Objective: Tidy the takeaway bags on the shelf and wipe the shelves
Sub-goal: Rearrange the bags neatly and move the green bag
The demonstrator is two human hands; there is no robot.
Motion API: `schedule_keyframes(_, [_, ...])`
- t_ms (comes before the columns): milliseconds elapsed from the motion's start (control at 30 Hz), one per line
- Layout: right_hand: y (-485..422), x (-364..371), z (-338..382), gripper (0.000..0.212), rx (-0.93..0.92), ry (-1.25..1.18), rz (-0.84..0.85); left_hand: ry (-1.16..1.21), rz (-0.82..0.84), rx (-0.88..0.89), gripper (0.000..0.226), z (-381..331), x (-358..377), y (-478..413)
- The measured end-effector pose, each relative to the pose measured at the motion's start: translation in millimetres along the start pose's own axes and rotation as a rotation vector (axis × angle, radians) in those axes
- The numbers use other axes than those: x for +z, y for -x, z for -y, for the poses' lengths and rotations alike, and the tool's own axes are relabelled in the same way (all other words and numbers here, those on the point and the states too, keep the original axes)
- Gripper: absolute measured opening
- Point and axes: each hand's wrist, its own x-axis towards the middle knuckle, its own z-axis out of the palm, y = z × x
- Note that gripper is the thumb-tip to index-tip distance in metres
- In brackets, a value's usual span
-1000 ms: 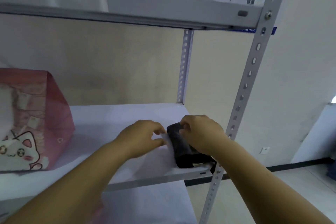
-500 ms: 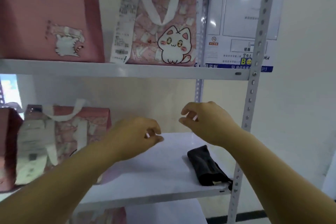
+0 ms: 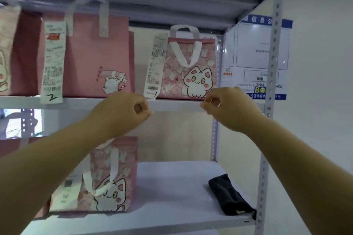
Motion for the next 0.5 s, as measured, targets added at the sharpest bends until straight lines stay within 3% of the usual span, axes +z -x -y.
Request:
schedule_keyframes(233, [-51,-2,-22,0.026,0.090,0.238,-0.045,-0.188,0.003,-0.080,0.018,5,-5,-61])
schedule_keyframes(500, [-107,26,-66,0.062,0.187,0.171,-0.065,-0.120,-0.029,-0.189,0.023,7,36,-120])
